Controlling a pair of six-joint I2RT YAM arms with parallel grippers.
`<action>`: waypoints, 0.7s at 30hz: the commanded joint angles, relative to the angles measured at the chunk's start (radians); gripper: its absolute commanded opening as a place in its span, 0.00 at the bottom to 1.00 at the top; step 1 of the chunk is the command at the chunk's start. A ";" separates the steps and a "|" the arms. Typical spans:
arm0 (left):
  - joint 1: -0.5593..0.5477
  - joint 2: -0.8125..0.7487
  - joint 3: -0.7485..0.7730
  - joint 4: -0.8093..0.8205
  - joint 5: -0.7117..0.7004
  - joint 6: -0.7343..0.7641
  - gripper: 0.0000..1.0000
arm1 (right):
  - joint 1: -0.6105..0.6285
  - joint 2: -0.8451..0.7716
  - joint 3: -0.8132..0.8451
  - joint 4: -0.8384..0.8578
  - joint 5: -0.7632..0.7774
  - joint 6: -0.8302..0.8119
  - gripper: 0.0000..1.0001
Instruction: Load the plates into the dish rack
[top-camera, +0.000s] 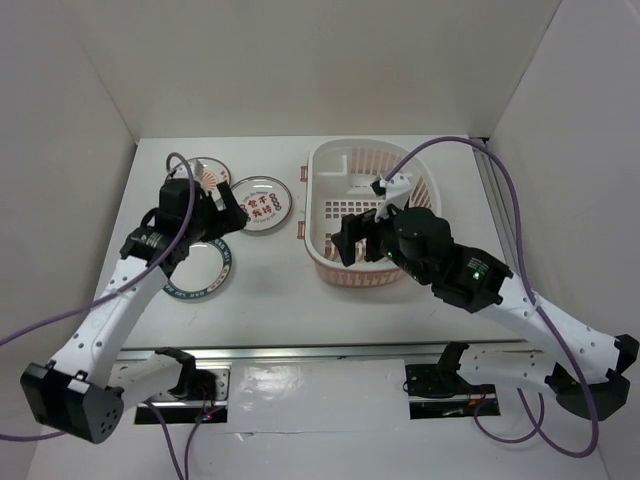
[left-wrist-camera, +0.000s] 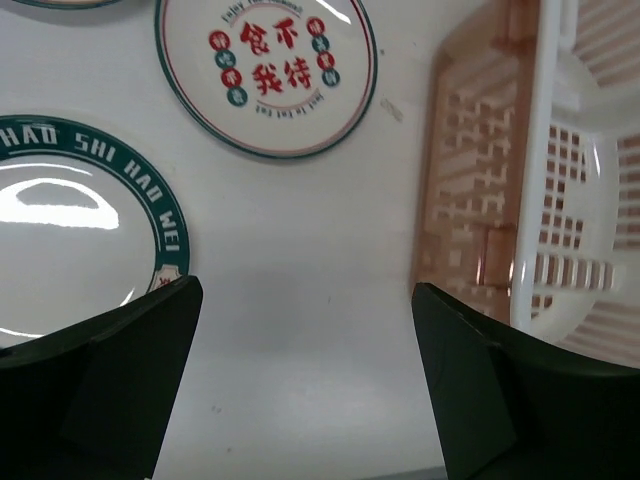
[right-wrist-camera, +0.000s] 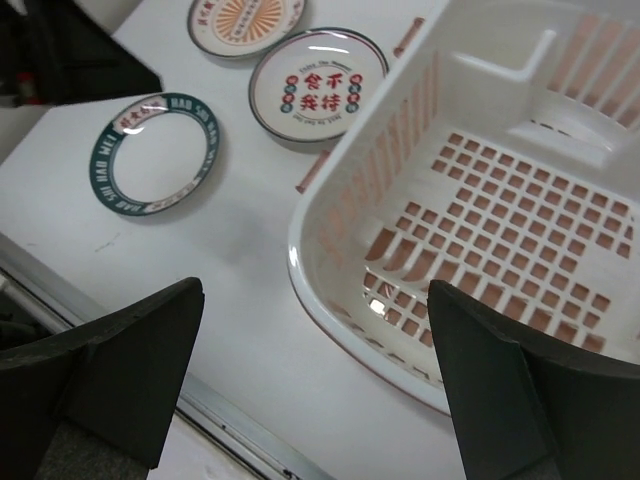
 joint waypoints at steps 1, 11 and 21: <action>0.124 0.061 0.062 0.152 0.047 -0.070 1.00 | 0.001 0.003 0.061 0.148 -0.080 -0.042 1.00; 0.627 0.236 -0.078 0.474 0.349 -0.171 1.00 | 0.010 -0.007 0.070 0.151 -0.109 -0.084 1.00; 0.746 0.535 -0.079 0.670 0.440 -0.214 1.00 | 0.010 -0.007 0.000 0.181 -0.182 -0.093 1.00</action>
